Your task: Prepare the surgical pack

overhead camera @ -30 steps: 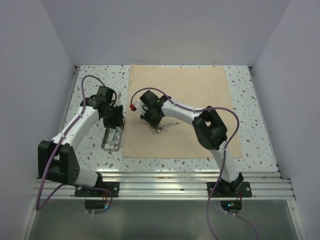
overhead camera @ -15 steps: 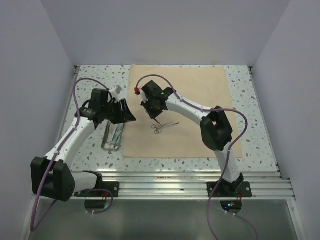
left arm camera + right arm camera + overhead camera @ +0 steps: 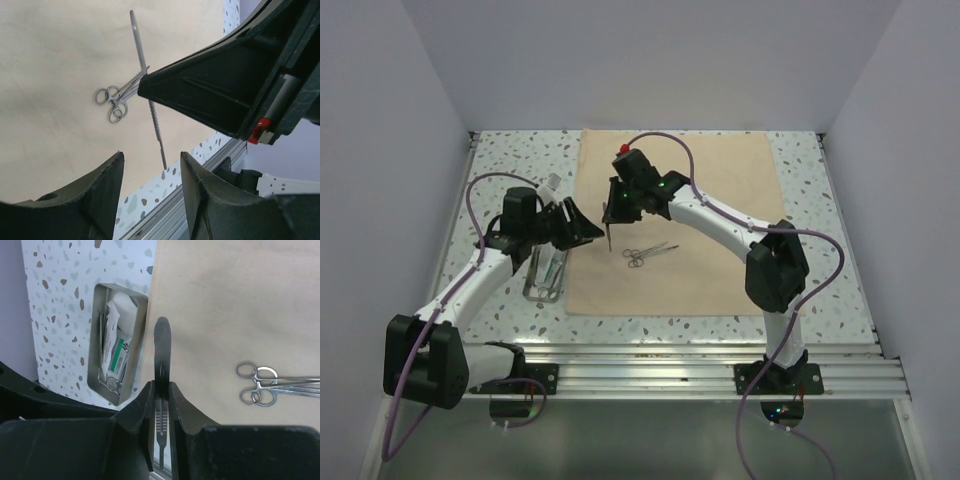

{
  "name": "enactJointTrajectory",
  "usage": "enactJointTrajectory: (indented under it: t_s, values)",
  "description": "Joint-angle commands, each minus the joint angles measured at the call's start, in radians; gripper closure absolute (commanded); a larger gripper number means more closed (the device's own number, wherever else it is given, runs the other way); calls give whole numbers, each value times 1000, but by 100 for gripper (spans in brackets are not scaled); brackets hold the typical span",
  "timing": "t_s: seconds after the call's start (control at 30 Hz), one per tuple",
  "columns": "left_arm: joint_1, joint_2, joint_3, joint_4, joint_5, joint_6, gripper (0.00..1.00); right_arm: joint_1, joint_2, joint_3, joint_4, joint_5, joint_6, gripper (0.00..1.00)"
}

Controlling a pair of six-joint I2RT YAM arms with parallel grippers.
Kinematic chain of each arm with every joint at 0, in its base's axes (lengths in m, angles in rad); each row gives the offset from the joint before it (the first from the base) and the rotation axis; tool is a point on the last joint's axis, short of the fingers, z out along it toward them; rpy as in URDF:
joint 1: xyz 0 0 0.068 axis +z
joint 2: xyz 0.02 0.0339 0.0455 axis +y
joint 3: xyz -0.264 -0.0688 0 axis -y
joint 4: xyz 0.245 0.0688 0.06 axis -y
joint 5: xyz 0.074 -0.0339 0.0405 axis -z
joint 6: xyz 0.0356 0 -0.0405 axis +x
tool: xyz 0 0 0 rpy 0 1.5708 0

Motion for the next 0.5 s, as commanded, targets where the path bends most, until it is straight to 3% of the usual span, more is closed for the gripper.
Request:
enactJointTrajectory:
  t_s: [0.0, 0.13, 0.37, 0.47]
  values:
    - [-4, -8, -5, 101, 18, -66, 47, 10, -44, -16, 53, -11, 90, 100]
    - [-10, 26, 6, 126, 27, -81, 47, 18, -35, -8, 58, -20, 90, 100]
    - [-22, 120, 73, 17, -2, -31, 48, 18, -41, -8, 76, -41, 111, 100]
    - [-22, 141, 90, 18, -5, -9, 53, 19, -41, -10, 80, -54, 122, 100]
